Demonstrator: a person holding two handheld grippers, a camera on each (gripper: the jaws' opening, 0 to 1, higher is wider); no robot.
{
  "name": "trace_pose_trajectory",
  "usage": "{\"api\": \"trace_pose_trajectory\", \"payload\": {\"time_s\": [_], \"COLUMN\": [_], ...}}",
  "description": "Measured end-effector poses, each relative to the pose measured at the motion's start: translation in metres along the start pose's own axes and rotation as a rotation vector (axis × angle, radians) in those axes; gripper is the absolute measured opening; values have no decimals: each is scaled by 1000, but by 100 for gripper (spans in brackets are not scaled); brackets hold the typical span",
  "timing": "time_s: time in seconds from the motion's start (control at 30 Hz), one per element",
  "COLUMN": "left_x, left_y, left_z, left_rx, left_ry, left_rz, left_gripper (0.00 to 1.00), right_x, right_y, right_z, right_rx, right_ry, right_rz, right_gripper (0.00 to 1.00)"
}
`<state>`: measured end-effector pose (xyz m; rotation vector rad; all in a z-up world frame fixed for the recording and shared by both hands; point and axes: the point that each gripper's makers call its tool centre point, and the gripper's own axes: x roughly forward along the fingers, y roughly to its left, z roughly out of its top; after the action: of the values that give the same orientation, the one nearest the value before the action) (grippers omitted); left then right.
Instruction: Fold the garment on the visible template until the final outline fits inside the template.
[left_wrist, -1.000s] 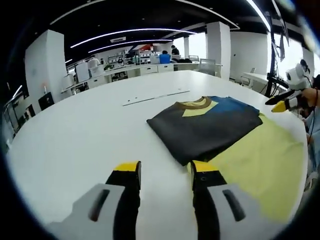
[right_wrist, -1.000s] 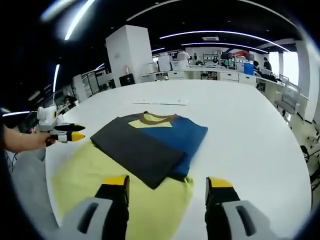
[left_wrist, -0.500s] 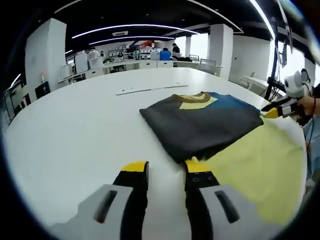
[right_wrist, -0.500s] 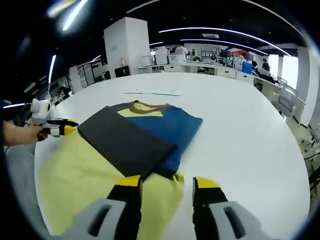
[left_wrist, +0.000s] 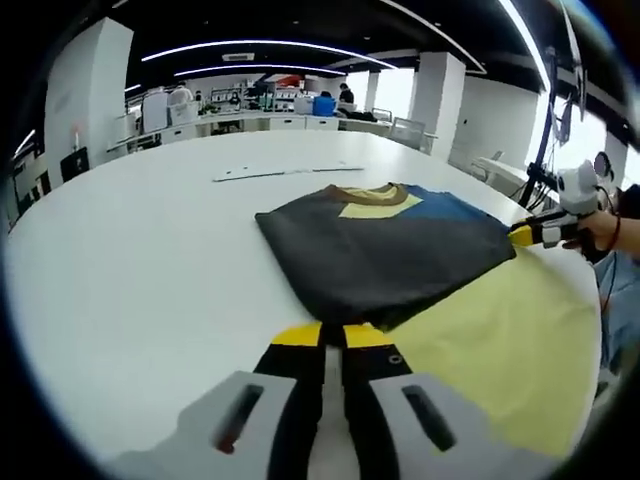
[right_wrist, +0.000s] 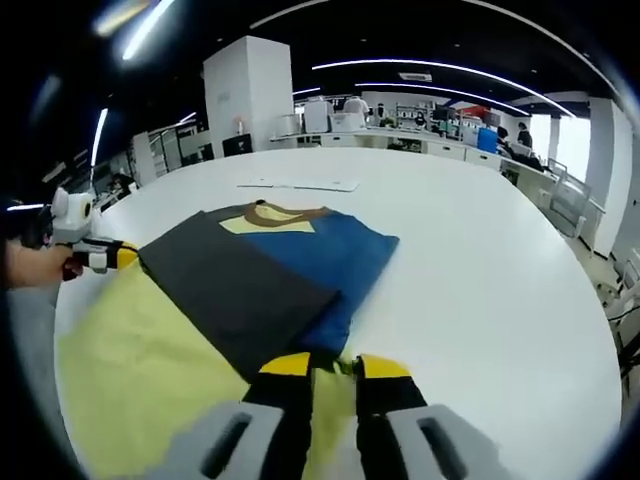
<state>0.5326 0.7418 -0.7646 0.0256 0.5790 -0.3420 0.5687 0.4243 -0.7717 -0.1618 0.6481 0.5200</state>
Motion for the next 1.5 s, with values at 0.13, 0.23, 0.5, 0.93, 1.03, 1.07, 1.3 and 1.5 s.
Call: {"api": "trace_pose_trajectory", "payload": {"time_s": [0.13, 0.23, 0.5, 0.93, 1.03, 1.07, 1.3, 1.5], "left_x": [-4, -7, -11, -20, -21, -19, -19, -17], "left_y": [10, 15, 13, 7, 13, 13, 19, 18], "left_z": [-1, 0, 2, 12, 4, 2, -8, -8], "left_rx": [75, 125, 237, 293, 321, 322, 268, 114], "left_ry": [26, 44, 76, 30, 63, 62, 83, 57], "left_rz": [28, 51, 83, -4, 26, 15, 32, 14], "left_gripper": [0, 0, 0, 0, 0, 0, 0, 4], "right_x": [0, -1, -2, -4, -5, -5, -5, -5], "right_y": [-1, -2, -5, -5, -5, -5, -4, -4], "right_z": [0, 0, -1, -1, -1, -1, -1, -2], "right_rx": [21, 27, 18, 40, 54, 59, 57, 73], "right_ry": [-8, -9, -3, 0, 1, 0, 4, 11], "right_rz": [-6, -13, -37, -26, -22, -21, -23, -23], "right_gripper": [0, 0, 0, 0, 0, 0, 0, 0]}}
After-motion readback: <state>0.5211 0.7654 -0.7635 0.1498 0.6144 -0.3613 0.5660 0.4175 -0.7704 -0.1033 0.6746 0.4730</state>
